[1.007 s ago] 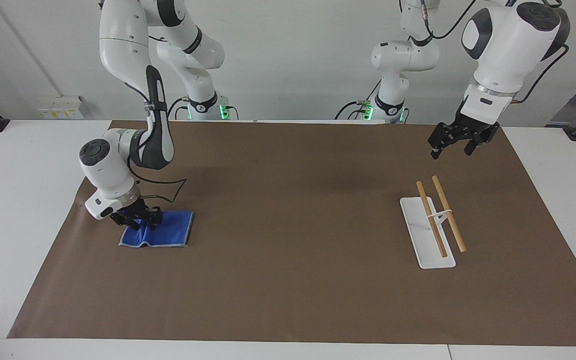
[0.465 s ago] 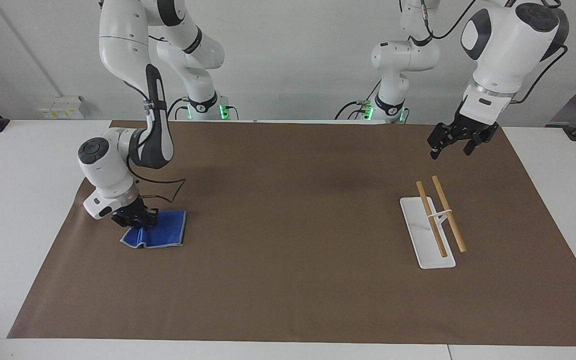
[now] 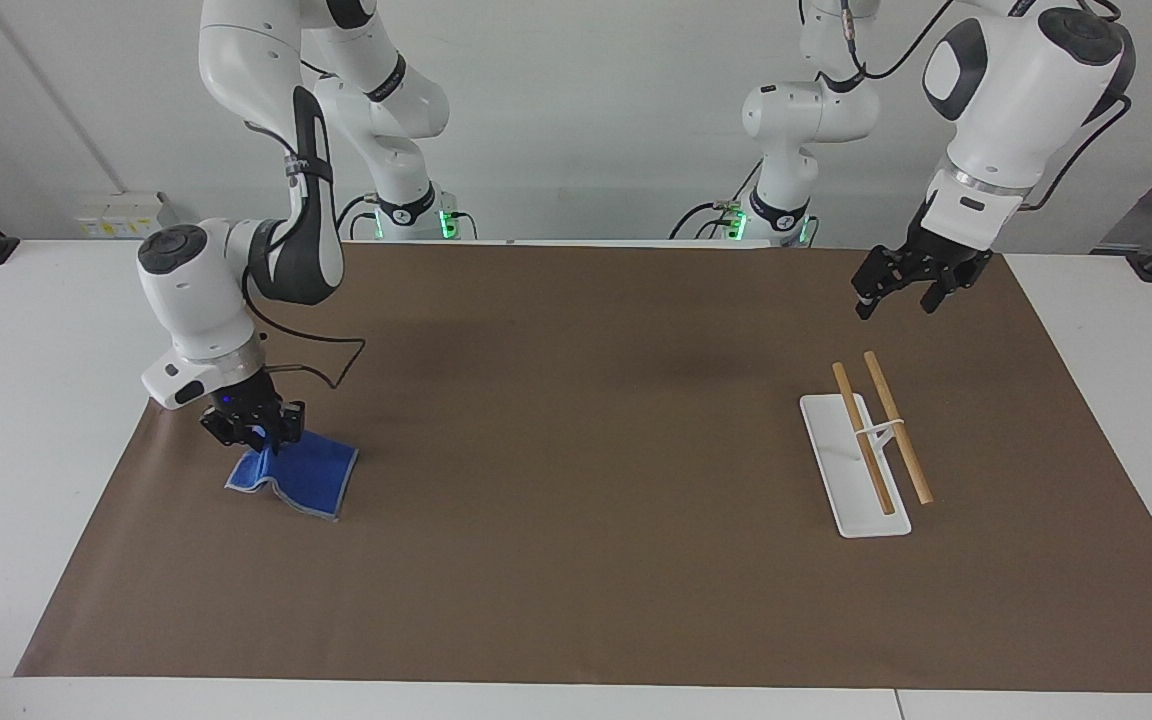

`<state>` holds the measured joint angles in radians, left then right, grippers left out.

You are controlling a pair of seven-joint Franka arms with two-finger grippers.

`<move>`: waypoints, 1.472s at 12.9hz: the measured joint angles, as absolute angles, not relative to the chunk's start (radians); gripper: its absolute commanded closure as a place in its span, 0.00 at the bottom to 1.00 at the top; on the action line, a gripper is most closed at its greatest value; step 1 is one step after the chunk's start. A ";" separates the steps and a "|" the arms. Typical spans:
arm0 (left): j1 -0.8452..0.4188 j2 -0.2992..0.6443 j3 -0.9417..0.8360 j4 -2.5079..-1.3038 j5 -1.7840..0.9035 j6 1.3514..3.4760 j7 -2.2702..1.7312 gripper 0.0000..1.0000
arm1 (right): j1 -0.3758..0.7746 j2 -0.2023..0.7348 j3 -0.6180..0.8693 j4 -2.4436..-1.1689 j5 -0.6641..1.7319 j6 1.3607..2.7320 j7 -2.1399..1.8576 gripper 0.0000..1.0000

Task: Right arm passes towel to left arm to hang
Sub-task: 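Lift the towel with the right gripper while the left gripper approaches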

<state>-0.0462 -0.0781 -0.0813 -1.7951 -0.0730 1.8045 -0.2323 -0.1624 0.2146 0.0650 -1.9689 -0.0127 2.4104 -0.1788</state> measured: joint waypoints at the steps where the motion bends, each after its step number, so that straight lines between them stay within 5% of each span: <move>1: -0.046 -0.078 -0.080 -1.796 -0.090 1.810 -0.240 0.00 | -0.162 0.192 0.084 -1.968 0.022 2.395 -0.179 0.84; 10: -0.042 -0.084 -0.086 -1.905 -0.370 2.152 -0.672 0.00 | -0.110 0.093 0.204 -1.966 0.535 2.344 -0.136 0.85; 19: -0.260 -0.086 -0.099 -1.987 -0.480 2.431 -1.340 0.00 | -0.023 0.008 0.211 -1.966 0.954 2.157 0.039 0.85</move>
<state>-0.2596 -0.0856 -0.0985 -1.9866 -0.4802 2.4309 -1.3401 -0.0234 0.0081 0.2112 -1.9657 0.9543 2.1569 0.0390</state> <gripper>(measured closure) 0.000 0.846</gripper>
